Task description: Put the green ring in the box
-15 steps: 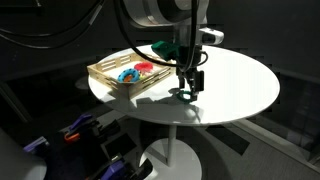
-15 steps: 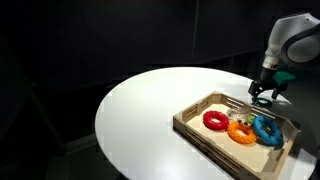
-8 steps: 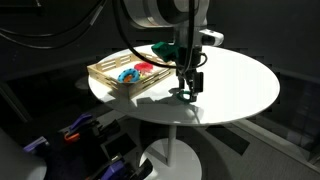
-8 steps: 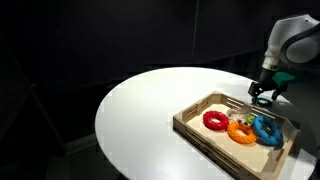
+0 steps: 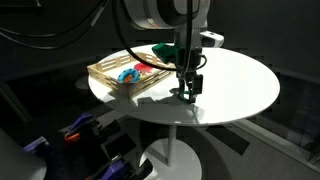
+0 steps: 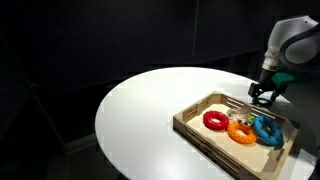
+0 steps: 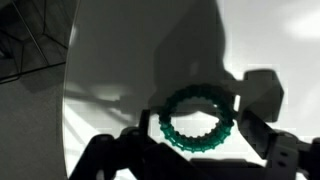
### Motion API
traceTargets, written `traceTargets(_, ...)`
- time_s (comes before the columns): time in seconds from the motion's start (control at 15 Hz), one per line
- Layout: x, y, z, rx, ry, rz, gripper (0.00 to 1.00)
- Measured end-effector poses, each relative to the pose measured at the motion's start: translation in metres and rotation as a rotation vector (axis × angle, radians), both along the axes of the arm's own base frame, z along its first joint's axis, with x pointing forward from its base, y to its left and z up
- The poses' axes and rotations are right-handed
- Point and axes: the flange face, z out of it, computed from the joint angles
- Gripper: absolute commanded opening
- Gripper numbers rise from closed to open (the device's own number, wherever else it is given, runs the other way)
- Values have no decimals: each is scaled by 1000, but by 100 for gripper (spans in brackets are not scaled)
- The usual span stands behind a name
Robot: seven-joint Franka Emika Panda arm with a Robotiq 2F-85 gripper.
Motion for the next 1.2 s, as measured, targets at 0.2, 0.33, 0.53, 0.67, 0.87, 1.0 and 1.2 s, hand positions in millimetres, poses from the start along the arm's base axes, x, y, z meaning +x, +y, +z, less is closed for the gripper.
traceTargets(0.2, 3, 2, 3, 3, -12, -1, 46)
traceTargets(0.33, 4, 2, 7, 3, -20, -2, 45)
traceTargets(0.53, 5, 4, 11, 7, -30, -3, 45)
traceTargets(0.67, 8, 10, 21, 17, -51, -4, 45)
traceTargets(0.87, 11, 24, 43, 42, -94, 1, 45)
traceTargets(1.0, 11, 37, 57, 72, -119, 8, 45)
traceTargets(1.2, 8, 59, 75, 127, -144, 23, 45)
